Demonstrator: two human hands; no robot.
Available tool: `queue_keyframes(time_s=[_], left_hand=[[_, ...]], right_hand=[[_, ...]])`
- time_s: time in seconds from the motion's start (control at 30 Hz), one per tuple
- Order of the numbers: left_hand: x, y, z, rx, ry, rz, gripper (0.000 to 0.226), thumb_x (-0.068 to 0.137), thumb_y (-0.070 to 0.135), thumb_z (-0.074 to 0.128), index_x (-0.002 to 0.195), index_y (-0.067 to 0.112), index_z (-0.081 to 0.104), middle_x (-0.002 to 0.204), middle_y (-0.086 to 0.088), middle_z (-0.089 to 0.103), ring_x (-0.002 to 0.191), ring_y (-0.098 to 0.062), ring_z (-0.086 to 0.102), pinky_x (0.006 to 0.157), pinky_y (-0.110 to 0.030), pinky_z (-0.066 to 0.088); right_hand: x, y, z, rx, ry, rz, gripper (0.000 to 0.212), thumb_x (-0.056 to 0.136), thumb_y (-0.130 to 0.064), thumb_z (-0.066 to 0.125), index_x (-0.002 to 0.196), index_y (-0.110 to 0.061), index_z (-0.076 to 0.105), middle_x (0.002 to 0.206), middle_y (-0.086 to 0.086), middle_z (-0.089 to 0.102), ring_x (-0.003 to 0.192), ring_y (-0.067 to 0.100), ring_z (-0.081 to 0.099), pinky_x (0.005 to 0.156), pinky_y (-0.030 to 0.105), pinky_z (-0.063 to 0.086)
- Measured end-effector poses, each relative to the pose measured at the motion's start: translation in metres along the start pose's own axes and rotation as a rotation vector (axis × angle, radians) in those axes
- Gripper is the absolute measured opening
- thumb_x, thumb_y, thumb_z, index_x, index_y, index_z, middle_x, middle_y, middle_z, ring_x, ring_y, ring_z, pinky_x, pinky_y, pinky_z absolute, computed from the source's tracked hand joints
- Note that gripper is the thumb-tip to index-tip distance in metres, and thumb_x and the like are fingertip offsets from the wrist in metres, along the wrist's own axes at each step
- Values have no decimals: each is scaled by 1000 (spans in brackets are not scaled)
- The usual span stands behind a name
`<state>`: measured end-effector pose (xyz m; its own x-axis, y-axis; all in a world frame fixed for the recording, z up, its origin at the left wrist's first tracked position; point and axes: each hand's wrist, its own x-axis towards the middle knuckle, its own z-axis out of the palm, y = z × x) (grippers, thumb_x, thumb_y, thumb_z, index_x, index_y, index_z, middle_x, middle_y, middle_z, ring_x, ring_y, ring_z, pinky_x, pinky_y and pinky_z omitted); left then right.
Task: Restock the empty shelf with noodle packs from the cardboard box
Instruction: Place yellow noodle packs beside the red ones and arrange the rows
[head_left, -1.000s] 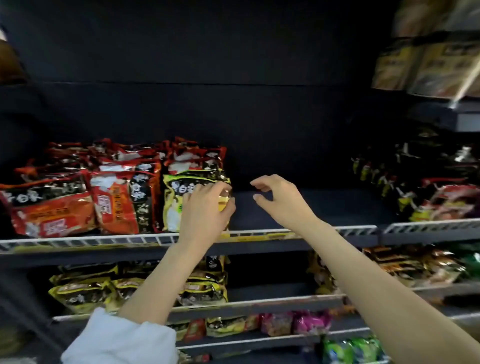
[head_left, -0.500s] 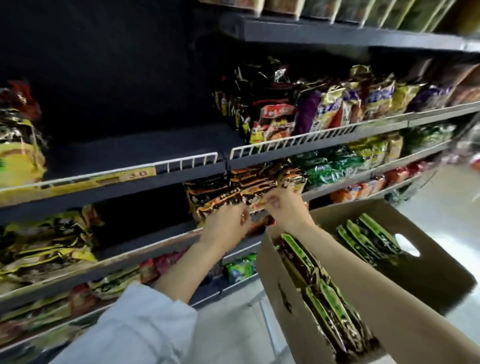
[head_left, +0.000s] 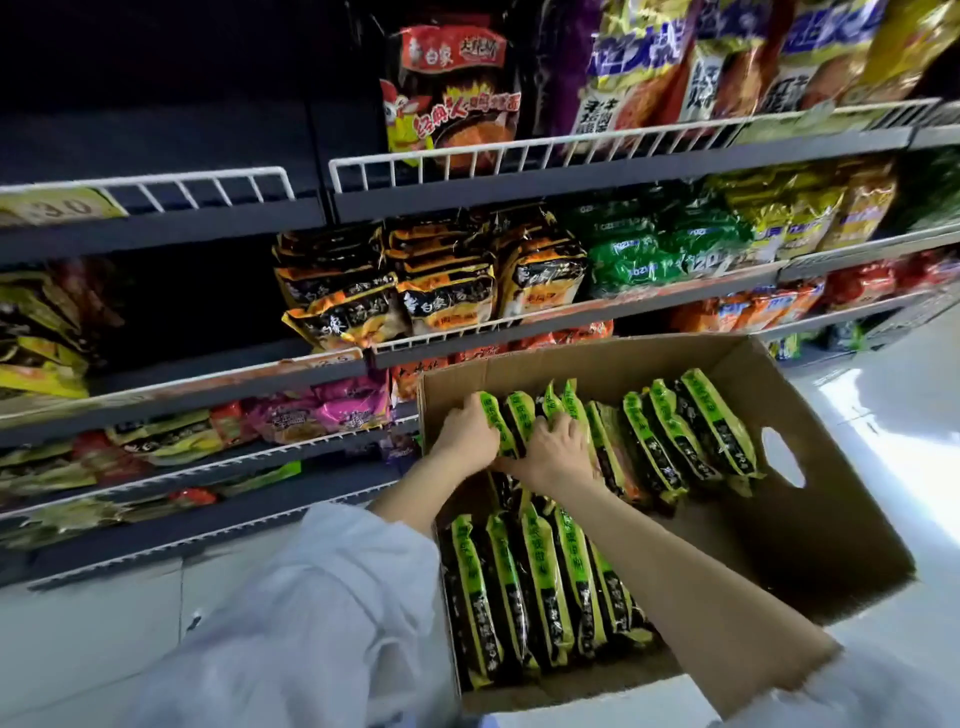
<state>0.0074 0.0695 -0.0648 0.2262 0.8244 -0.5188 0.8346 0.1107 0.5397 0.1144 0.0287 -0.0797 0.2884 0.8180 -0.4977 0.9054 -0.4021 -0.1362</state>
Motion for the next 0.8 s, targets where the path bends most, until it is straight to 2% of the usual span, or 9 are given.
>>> queue_keyframes(time_s=[0.1, 0.2, 0.37, 0.47, 0.53, 0.63, 0.7, 0.77, 0.8], left_hand=[[9, 4, 8, -137, -72, -112, 59, 100, 21, 36, 152, 16, 8, 145, -17, 39, 121, -35, 49, 88, -36, 44], [13, 0, 15, -457, -111, -272, 57, 101, 30, 35, 151, 24, 10, 150, -8, 30, 125, -34, 44, 92, -45, 47], [17, -6, 17, -663, -72, -331, 50, 101, 31, 33, 149, 24, 21, 143, -9, 38, 113, -32, 48, 93, -46, 44], [13, -7, 12, -669, -39, -297, 42, 101, 29, 33, 142, 20, 35, 131, -10, 45, 108, -32, 51, 90, -41, 47], [9, -8, 6, -595, 49, -219, 31, 100, 25, 36, 127, 18, 49, 123, -8, 49, 109, -33, 56, 94, -41, 48], [-4, -3, -12, -461, 173, -59, 41, 97, 20, 44, 138, 15, 42, 122, -4, 52, 97, -20, 55, 88, -32, 45], [-15, 1, -28, -411, 225, 62, 48, 93, 21, 54, 140, 15, 40, 130, -4, 49, 110, -15, 50, 94, -31, 40], [-25, 5, -50, -401, 239, 114, 63, 88, 26, 64, 143, 18, 34, 144, -3, 40, 131, -20, 41, 106, -36, 34], [-30, 7, -63, -416, 219, 129, 72, 84, 29, 68, 145, 19, 31, 147, -2, 37, 135, -21, 37, 108, -37, 32]], right_hand=[[0, -2, 16, -40, 95, -9, 97, 80, -65, 55, 145, -1, 22, 156, 20, 5, 145, 34, 4, 117, 42, 11], [1, -5, 25, -104, 229, -41, 88, 82, -59, 59, 140, 0, 29, 151, 21, 18, 140, 35, 16, 114, 40, 20], [10, -18, 33, 9, 144, -74, 91, 80, -49, 68, 141, 0, 21, 135, 20, 43, 128, 33, 39, 99, 37, 42], [14, -22, 26, 90, 106, -61, 92, 78, -44, 72, 141, -1, 20, 132, 19, 49, 126, 34, 42, 93, 40, 46], [13, -19, 16, 166, 98, -50, 93, 77, -44, 73, 141, -4, 20, 130, 17, 51, 125, 34, 44, 91, 42, 47], [2, -9, -12, 295, 112, -83, 90, 76, -43, 74, 140, -6, 21, 116, 12, 59, 110, 31, 55, 82, 42, 53], [-8, -1, -40, 390, 111, -159, 80, 75, -36, 75, 134, -6, 29, 103, 8, 61, 95, 27, 61, 74, 38, 54], [-19, 5, -70, 473, 94, -232, 72, 74, -30, 76, 129, -6, 36, 94, 3, 62, 82, 20, 63, 70, 33, 53], [-24, 6, -85, 492, 85, -268, 70, 73, -29, 77, 128, -7, 39, 93, 1, 64, 79, 17, 64, 69, 32, 54]])
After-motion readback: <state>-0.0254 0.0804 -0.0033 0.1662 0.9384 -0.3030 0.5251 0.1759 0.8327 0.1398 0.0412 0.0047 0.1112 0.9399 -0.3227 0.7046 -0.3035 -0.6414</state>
